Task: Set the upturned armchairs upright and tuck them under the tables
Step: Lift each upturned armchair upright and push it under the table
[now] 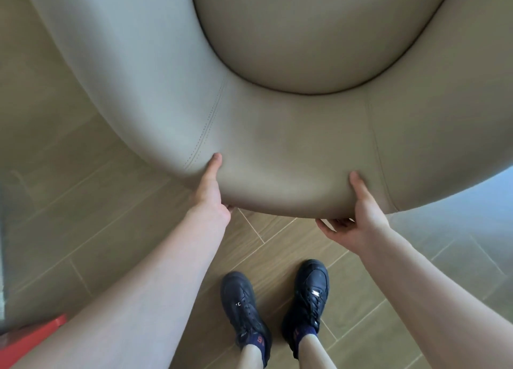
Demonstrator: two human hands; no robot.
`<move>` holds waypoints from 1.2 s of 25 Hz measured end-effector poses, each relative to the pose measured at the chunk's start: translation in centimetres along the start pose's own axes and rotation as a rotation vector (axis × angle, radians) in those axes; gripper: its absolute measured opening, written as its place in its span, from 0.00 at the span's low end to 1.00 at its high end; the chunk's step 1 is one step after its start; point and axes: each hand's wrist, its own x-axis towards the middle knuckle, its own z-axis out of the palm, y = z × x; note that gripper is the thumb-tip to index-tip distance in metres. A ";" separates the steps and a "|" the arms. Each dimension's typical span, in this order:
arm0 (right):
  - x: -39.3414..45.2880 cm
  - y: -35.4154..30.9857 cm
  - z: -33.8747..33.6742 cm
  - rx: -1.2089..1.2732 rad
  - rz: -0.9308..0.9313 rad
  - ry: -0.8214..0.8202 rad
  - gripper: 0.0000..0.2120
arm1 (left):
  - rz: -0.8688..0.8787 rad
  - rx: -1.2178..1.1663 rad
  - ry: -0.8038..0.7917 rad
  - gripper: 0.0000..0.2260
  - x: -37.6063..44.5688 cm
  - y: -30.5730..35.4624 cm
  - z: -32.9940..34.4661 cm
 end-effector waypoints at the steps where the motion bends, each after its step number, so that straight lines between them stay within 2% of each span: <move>1: -1.2 -0.9 0.7 -0.023 -0.001 0.006 0.25 | 0.003 0.000 -0.015 0.19 -1.1 0.9 0.5; 3: -3.5 -2.9 1.9 -0.066 -0.008 0.023 0.24 | 0.024 0.007 -0.019 0.22 -3.4 2.8 1.7; 5: -5.8 -4.9 3.1 -0.110 -0.021 0.038 0.23 | 0.069 0.024 0.011 0.34 -5.5 4.6 3.0; 7: -7.9 -6.8 4.3 -0.126 -0.014 0.067 0.23 | 0.120 0.024 0.031 0.39 -6.6 6.3 3.8; 14: -16.8 -12.2 6.1 -0.265 -0.050 0.108 0.25 | 0.253 -0.015 0.078 0.37 -12.9 10.2 5.4; 17: -19.3 -13.5 6.1 -0.304 -0.027 0.095 0.24 | 0.246 -0.005 0.107 0.29 -15.2 10.8 5.2; 18: -20.1 -14.0 6.2 -0.314 -0.016 0.090 0.25 | 0.267 0.010 0.127 0.28 -16.0 10.7 5.3; 19: -20.6 -14.5 6.4 -0.324 -0.007 0.086 0.25 | 0.346 0.077 0.221 0.29 -16.8 10.5 5.6; 20: -20.9 -15.1 6.7 -0.329 -0.003 0.083 0.24 | 0.550 0.198 0.364 0.31 -17.6 10.4 5.9; 21: -21.1 -15.7 7.0 -0.334 -0.006 0.082 0.24 | 0.889 0.345 0.436 0.33 -18.3 10.0 6.3; 22: -21.2 -16.3 7.3 -0.352 -0.006 0.072 0.23 | 1.282 0.546 0.393 0.34 -18.6 9.5 6.6; 23: -21.3 -16.8 7.6 -0.379 -0.004 0.060 0.23 | 1.585 0.817 0.228 0.34 -18.9 9.0 7.0; 24: -21.5 -17.4 8.0 -0.405 -0.005 0.054 0.23 | 1.741 1.127 0.010 0.36 -19.1 8.8 7.5; 25: -21.7 -18.0 8.3 -0.429 -0.008 0.052 0.23 | 1.748 1.432 -0.168 0.38 -19.3 8.8 8.1; 26: -22.0 -18.6 8.6 -0.454 -0.010 0.048 0.23 | 1.721 1.680 -0.232 0.41 -19.2 9.3 8.6; 28: -22.6 -20.1 9.0 -0.497 -0.026 0.033 0.24 | 1.785 1.919 -0.118 0.44 -18.3 10.9 9.7; 30: -23.1 -21.6 8.8 -0.604 -0.033 -0.011 0.28 | 1.821 2.027 0.068 0.44 -17.6 13.0 10.3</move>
